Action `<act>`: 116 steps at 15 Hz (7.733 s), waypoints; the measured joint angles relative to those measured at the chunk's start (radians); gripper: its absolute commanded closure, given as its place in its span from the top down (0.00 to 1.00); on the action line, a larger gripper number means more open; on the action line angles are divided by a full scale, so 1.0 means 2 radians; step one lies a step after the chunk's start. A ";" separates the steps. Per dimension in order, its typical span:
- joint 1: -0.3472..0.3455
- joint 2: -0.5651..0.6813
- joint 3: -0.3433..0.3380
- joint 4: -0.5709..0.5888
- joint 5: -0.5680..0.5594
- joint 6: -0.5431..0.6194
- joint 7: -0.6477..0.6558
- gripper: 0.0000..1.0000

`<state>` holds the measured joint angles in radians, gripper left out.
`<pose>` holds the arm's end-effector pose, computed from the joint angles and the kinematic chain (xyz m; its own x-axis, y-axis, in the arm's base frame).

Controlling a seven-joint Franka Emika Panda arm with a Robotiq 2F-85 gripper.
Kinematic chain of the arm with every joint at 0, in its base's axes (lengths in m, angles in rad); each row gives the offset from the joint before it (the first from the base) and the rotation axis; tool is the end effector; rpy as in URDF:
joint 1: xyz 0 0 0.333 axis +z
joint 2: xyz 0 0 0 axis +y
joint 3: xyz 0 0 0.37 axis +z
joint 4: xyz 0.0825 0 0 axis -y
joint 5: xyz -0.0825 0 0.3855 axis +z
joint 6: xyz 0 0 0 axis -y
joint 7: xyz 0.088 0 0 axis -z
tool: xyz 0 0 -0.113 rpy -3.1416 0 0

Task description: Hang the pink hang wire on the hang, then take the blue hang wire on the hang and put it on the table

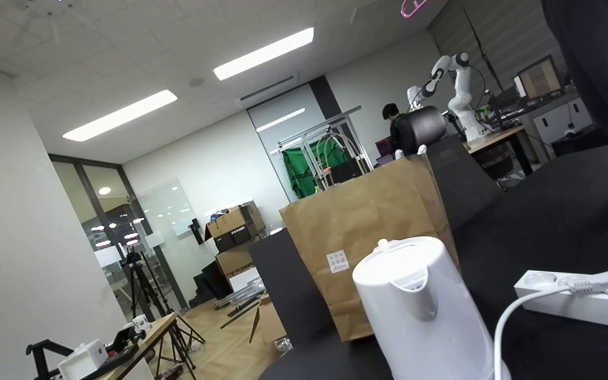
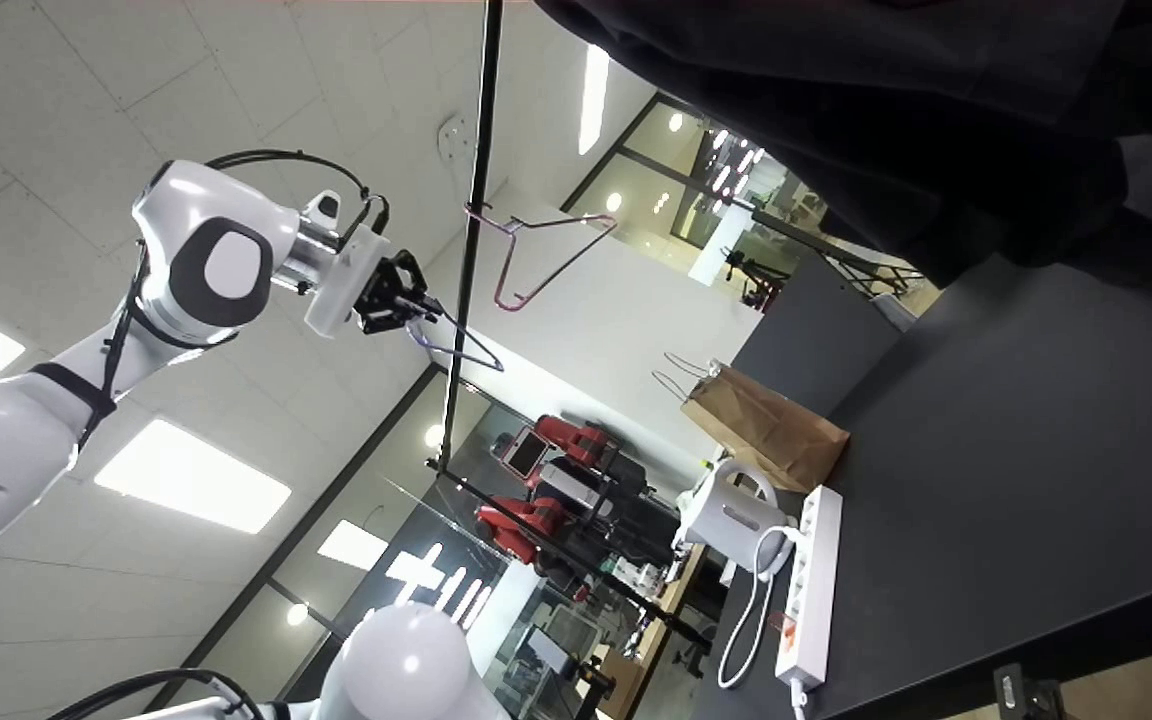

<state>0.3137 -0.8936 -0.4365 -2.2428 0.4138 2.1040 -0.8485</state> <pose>0.2865 -0.1135 0.7464 0.4472 0.3042 0.8411 0.6447 -0.7615 -0.0674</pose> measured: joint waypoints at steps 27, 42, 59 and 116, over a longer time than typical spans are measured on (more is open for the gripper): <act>-0.117 0.217 -0.165 0.232 0.007 -0.394 -0.122 0.02; -0.228 0.335 -0.108 0.276 -0.043 -0.333 -0.177 0.02; -0.276 0.359 0.007 0.148 -0.087 -0.121 -0.188 0.02; -0.217 0.533 0.084 -0.031 0.570 0.346 -0.631 0.08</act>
<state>-0.1210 0.1726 -0.2694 -2.3047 1.5536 2.7958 -2.1114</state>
